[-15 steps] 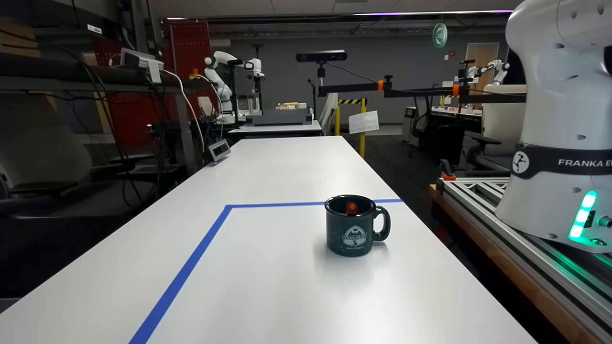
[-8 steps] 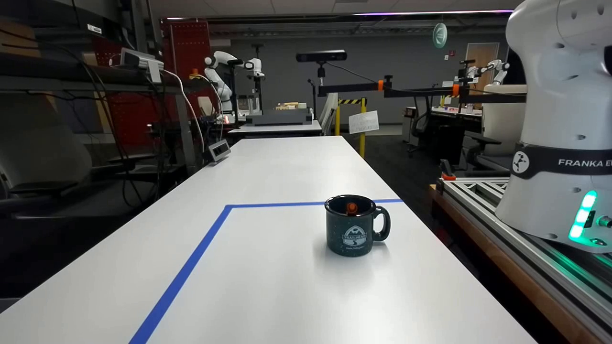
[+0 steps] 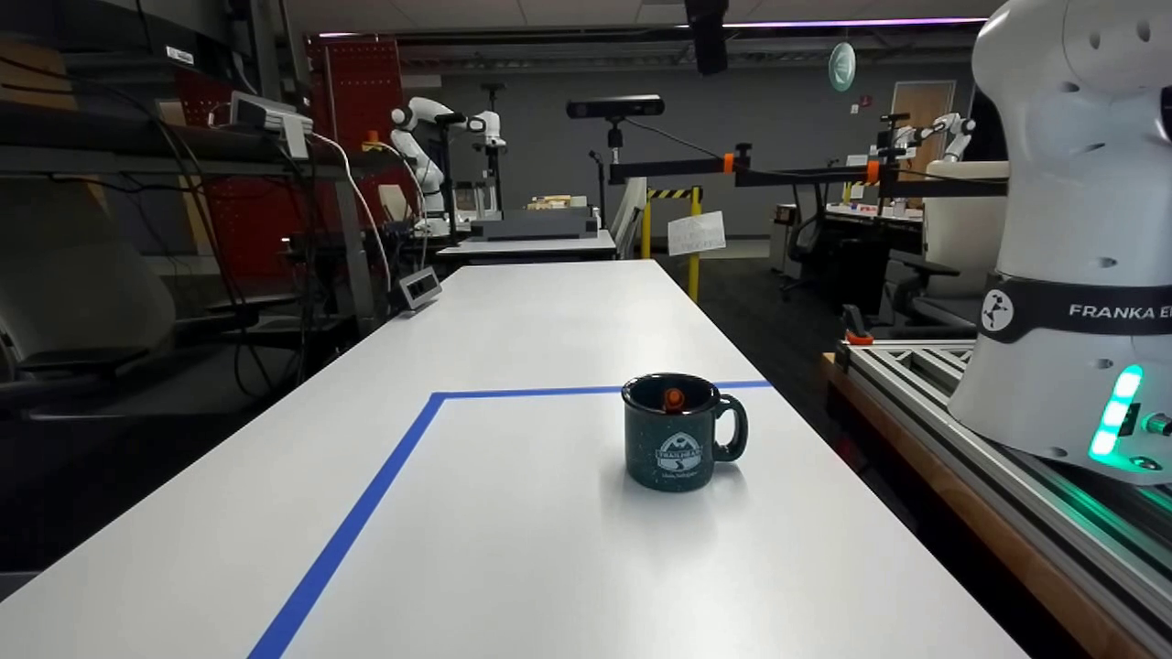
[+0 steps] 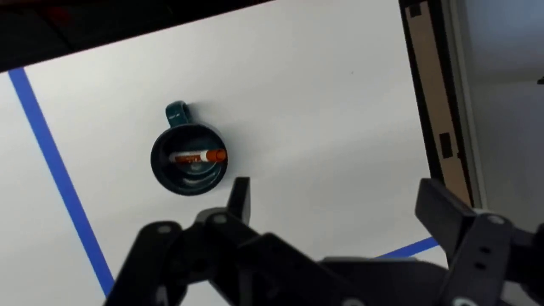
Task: Remove the marker from the cup and put it on the table
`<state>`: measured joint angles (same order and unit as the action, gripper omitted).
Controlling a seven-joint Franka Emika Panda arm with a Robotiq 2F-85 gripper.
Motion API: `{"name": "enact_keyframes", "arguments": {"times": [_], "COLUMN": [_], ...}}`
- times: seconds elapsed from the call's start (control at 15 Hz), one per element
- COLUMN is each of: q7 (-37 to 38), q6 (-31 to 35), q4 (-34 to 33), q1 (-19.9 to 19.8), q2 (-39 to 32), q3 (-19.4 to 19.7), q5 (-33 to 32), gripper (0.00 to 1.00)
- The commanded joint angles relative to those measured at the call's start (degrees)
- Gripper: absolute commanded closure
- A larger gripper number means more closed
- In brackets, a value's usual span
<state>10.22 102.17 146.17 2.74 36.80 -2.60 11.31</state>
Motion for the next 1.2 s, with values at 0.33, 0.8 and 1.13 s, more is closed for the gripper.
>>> {"name": "enact_keyframes", "arguments": {"times": [0.33,0.8,1.13], "q7": [2.3,2.2,5.3], "q6": [6.9,17.4,23.2], "q4": [9.7,11.7,11.7], "q1": [-5.1,-7.3,-9.1], "q2": [-7.4,-17.2,-22.8], "q3": [5.2,9.0,9.3], "q5": [14.3,28.7,38.5], "gripper": [0.0,0.0,0.0]}}
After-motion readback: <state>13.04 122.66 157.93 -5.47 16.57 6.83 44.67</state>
